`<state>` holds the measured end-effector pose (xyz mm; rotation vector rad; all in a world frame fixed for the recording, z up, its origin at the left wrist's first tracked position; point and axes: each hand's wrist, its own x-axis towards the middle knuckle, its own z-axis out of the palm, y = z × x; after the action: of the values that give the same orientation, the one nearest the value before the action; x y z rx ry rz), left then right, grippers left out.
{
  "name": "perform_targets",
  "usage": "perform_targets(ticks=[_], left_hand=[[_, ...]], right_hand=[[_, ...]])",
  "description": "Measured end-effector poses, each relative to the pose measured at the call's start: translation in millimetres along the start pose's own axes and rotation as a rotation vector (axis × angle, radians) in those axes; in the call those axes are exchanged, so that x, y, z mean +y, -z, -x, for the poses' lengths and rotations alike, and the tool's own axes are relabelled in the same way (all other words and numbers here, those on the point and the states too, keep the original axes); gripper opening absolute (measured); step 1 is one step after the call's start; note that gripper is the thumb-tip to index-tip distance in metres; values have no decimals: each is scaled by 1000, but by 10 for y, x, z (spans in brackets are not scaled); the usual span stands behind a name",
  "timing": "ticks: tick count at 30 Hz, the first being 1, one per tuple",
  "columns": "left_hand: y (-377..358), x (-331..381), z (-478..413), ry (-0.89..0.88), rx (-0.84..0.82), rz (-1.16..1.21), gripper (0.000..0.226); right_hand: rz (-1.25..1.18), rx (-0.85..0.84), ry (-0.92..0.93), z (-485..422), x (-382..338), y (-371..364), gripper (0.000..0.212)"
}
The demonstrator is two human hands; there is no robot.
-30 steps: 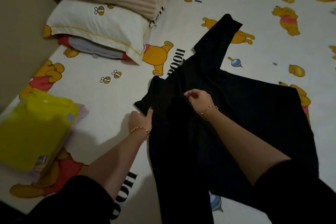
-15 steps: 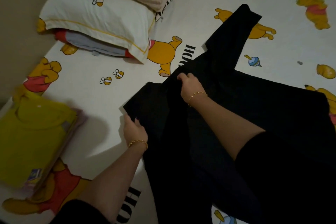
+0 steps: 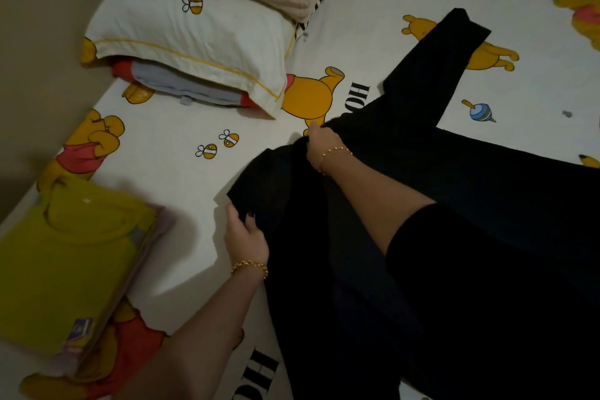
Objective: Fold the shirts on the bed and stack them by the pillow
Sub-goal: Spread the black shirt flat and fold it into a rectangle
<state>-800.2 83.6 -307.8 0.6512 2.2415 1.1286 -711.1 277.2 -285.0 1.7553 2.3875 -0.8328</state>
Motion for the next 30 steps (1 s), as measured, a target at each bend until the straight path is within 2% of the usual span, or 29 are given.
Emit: perform_targets(ticks=[3,6,8,13,20,25,30], left_hand=[[137,0,-192,5,46,-91,28],[234,-43,-238,77,8,-223,39],[286,-83,-165,51,5,-276,47],[266,-72,192,-223,-119,-404,28],[-2,-34,1013,-551,-623,-538,17],[-209,-71,1588,-822,-811,-754,24],[-391,-155,1903,-1125,-953,-1053,41]], right_hand=[[-114,108,38,30,-128,-70,38],[-220,86,54,204,-78,-190,59],[-238,93,36,423,64,-253,59],[-218,137,-97,1176,612,-316,34],[-216,131,-294,2523,1475,-358,20],[-153,59,-258,3459,1931,-432,32],[101,-96,-182,4048,2295,-650,49]])
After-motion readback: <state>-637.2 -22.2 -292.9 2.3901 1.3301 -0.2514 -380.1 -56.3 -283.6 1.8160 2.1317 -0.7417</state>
